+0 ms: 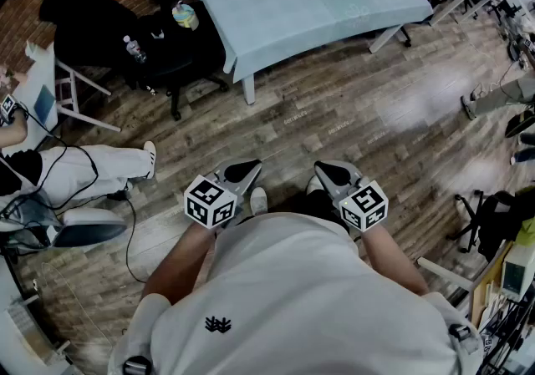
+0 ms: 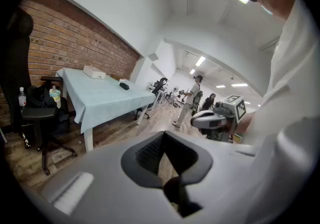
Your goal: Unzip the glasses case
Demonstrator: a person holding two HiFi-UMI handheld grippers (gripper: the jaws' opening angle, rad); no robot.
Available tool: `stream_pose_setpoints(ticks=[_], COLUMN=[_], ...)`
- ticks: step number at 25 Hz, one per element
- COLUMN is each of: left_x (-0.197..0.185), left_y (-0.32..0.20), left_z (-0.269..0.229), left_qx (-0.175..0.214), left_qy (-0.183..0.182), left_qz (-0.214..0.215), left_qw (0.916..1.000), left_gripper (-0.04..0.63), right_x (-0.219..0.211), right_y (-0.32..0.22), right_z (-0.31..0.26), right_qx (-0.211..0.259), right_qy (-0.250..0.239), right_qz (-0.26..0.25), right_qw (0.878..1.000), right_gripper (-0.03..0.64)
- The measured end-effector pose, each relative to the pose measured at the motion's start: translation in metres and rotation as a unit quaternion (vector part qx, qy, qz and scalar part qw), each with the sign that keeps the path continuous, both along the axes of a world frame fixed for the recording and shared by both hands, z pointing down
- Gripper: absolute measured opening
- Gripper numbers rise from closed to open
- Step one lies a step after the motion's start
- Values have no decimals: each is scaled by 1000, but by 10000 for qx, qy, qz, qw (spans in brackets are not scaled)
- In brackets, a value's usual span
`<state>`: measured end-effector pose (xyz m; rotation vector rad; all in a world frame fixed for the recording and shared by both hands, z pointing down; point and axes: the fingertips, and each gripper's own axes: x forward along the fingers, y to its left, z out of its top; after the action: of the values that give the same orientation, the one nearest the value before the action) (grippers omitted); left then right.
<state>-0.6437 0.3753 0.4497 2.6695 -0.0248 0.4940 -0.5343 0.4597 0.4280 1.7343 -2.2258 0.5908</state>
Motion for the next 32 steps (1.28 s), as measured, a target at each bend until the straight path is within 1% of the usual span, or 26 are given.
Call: stream_pose_setpoints(ticks=[4, 9, 14, 17, 19, 22, 25, 27, 29, 32], left_x=[27, 86, 158, 208, 241, 282, 320, 339, 349, 362], left_y=[-3, -19, -38, -50, -55, -61, -85, -106, -124, -140], left_z=[0, -5, -14, -23, -29, -34, -25, -12, -5, -12], left_qx=[139, 532, 616, 797, 915, 992, 1018, 973, 962, 922], left_qy=[-25, -114, -177, -174, -139, -97, -107, -164, -254, -321], left_qz=[121, 334, 422, 485, 478, 448, 387, 393, 404, 349], left_qw=[9998, 9980, 9971, 9955, 9946, 9940, 9940, 9943, 9942, 9946], left_gripper=[57, 57, 57, 57, 57, 58, 61, 81, 96, 98], right_x=[19, 67, 132, 176, 203, 240, 281, 304, 320, 340], right_y=[-1, -15, -40, -53, -58, -66, -92, -113, -130, -142], right_z=[4, 10, 5, 4, 2, 0, 14, 27, 34, 30], right_qx=[-37, -7, 114, 152, 217, 282, 237, 190, 173, 175], right_qy=[-17, -79, -102, -48, -5, 66, 161, 173, 117, -44], right_qz=[108, 202, 184, 163, 111, 21, -6, 64, 163, 293], right_qw=[9999, 9998, 9997, 9997, 9997, 9996, 9996, 9996, 9997, 9994], right_gripper=[0, 0, 0, 0, 0, 3, 15, 15, 15, 17])
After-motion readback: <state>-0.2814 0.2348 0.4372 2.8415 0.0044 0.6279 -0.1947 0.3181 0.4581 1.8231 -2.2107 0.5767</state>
